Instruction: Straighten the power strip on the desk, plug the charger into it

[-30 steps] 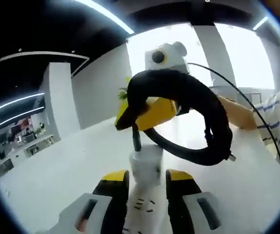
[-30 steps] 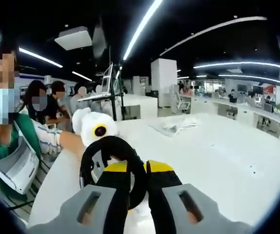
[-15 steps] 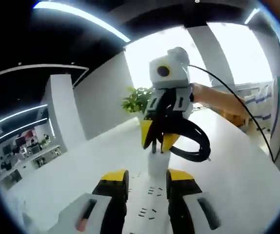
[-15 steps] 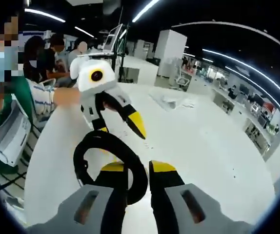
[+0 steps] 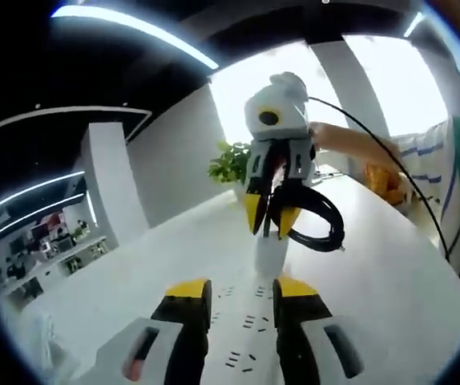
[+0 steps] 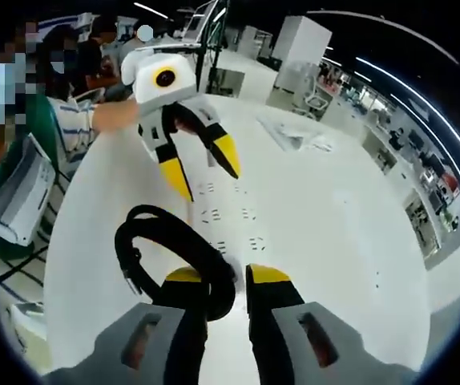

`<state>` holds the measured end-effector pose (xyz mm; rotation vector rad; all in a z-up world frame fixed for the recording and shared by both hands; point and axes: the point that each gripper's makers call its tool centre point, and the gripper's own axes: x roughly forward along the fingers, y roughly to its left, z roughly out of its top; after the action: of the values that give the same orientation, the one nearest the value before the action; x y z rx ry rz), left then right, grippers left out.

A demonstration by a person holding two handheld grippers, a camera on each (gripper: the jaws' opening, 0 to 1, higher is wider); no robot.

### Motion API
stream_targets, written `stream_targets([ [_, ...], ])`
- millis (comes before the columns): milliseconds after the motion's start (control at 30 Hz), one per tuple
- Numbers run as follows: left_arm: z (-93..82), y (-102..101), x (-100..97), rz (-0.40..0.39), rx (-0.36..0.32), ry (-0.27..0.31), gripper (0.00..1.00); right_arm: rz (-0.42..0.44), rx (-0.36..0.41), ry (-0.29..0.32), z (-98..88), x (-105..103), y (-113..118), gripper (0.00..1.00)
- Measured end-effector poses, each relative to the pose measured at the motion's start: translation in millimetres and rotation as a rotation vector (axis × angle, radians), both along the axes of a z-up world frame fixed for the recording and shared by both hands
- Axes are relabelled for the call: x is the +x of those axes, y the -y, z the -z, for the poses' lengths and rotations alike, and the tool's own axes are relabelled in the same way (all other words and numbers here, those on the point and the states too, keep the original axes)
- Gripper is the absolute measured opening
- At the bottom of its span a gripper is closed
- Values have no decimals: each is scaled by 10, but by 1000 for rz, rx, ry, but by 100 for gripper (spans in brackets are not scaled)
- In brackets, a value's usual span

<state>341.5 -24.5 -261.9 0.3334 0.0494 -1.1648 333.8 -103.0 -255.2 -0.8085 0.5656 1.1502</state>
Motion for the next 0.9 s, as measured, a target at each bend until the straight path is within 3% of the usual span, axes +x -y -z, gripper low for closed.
stream_targets([
  [233, 41, -118, 69, -39, 37, 0, 31, 11, -63, -13, 27, -10, 26, 17],
  [733, 200, -207, 15, -43, 104, -13, 33, 4, -165, -27, 78, -40, 38, 22],
  [800, 211, -244, 53, -64, 136, 28, 33, -7, -201, -25, 118, -51, 45, 22],
  [900, 187, -280, 81, -75, 126, 21, 32, -23, -248, -9, 192, -47, 39, 23],
])
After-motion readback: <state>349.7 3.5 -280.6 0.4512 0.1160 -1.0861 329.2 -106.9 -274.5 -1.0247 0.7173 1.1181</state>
